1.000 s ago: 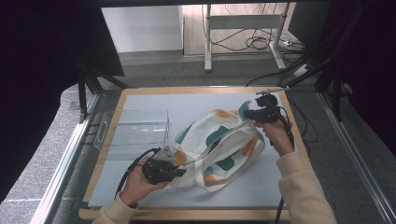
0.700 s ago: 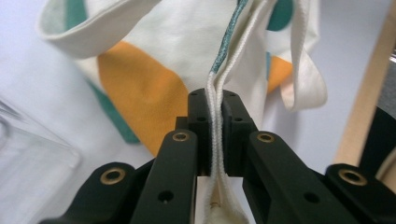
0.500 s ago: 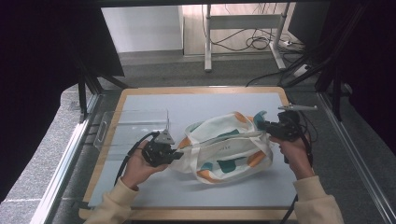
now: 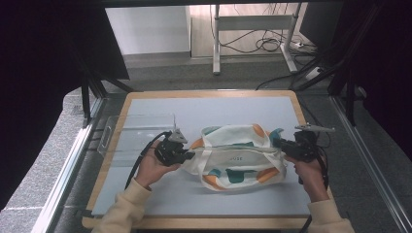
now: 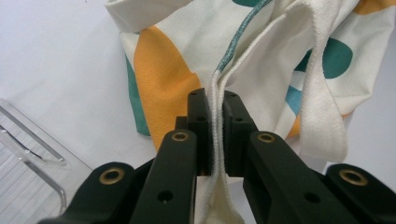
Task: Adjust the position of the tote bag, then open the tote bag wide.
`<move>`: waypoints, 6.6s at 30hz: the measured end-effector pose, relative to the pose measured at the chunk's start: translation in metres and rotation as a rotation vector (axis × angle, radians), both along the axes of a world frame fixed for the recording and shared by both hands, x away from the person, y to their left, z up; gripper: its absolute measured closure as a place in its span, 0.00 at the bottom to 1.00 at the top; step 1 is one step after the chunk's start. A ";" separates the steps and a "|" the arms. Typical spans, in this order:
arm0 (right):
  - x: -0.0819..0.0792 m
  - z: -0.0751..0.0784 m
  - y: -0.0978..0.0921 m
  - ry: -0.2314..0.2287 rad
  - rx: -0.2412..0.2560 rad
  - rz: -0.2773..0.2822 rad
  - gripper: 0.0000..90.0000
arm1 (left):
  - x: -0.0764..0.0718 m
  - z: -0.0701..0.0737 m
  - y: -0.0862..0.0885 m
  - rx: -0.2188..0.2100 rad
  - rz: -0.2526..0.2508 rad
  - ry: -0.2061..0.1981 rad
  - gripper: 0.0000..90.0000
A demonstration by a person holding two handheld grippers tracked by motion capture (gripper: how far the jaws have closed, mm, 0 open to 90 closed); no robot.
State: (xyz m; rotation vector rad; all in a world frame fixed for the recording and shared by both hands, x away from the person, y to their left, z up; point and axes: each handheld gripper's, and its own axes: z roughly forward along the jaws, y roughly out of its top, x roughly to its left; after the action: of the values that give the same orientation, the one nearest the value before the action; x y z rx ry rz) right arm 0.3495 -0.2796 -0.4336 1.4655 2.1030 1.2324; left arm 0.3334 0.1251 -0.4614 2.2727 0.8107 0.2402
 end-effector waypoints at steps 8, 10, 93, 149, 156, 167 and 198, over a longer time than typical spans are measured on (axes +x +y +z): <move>-0.003 -0.004 -0.001 -0.009 0.008 -0.020 0.91 | -0.004 -0.002 0.003 -0.030 -0.015 0.008 0.91; -0.004 -0.003 -0.002 -0.009 0.000 -0.021 0.86 | -0.005 -0.001 0.004 -0.022 -0.021 0.005 0.90; -0.047 0.019 0.069 -0.139 -0.077 0.346 0.37 | 0.011 0.045 -0.045 -0.100 -0.138 -0.097 0.52; -0.021 -0.015 0.102 -0.031 -0.292 0.419 0.87 | 0.033 0.028 -0.060 -0.037 -0.183 -0.035 0.91; -0.024 -0.014 0.101 -0.043 -0.289 0.436 0.90 | 0.036 0.030 -0.058 -0.048 -0.161 -0.039 0.91; -0.021 -0.017 0.093 -0.032 -0.227 0.442 0.93 | 0.048 0.040 -0.057 -0.045 -0.163 -0.043 0.91; -0.033 -0.018 0.083 -0.020 -0.191 0.470 0.95 | 0.062 0.044 -0.055 0.002 -0.104 -0.055 0.91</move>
State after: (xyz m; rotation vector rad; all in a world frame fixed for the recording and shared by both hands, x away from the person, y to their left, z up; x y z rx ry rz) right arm 0.3167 -0.1964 -0.4515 0.9016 2.5591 1.1401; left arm 0.3952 0.0700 -0.4174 2.2924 0.6626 0.2547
